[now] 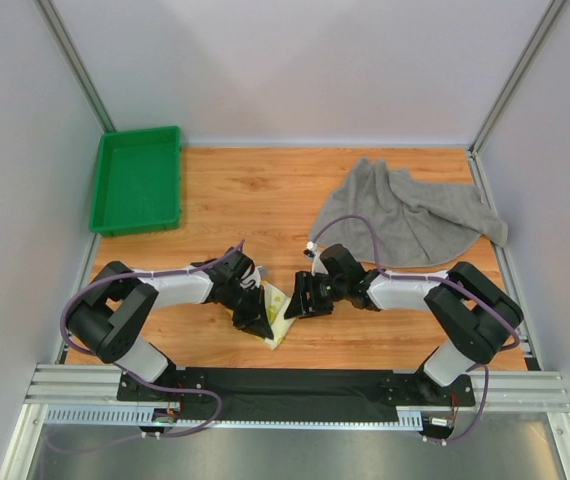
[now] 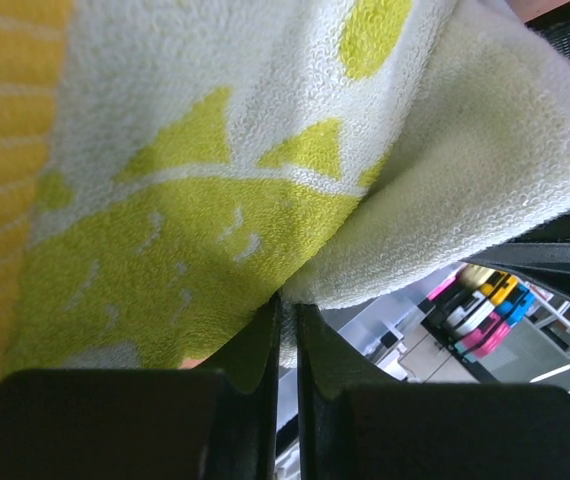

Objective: Roll the towels
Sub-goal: Roll the towel

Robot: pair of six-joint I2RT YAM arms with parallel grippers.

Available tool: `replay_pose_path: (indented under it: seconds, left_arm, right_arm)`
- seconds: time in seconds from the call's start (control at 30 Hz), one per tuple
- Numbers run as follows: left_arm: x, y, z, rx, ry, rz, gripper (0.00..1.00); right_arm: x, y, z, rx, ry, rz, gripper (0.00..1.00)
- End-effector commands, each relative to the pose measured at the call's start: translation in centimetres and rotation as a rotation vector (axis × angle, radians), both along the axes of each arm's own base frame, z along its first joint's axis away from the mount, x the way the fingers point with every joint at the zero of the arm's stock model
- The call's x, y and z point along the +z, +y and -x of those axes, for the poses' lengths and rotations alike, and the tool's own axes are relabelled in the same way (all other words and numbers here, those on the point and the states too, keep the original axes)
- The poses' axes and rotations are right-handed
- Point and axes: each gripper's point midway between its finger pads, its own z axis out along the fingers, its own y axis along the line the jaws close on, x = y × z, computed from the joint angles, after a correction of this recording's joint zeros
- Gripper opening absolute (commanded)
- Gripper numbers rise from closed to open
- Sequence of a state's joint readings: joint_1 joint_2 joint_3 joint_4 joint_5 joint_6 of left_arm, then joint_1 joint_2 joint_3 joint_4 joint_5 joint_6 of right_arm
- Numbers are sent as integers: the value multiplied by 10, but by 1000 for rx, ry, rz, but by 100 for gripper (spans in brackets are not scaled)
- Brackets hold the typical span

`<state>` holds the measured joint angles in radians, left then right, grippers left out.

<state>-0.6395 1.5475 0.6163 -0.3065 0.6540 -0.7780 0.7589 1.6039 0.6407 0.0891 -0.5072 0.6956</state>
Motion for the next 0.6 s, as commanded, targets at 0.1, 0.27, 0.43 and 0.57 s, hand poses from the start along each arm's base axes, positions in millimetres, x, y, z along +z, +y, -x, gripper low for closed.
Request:
replay_pose_path:
  seconds: [0.1,0.27,0.43,0.57]
  left_arm:
    - [-17,12,-6,4,-30,-90,1]
    - [-17,12,-7,10,-37,-83,5]
    - [-13,22,-14,15,-97,-145,29]
    - [2,31,-22,21,-183,-193,45]
  right_arm:
    - [-4,10,-8,1,-26,-18,50]
    - [-9,11,-9,-6,-12,-17,37]
    - [-13,11,-11,-27,2,6,24]
    - [-17,9,-12,-33,26,49,20]
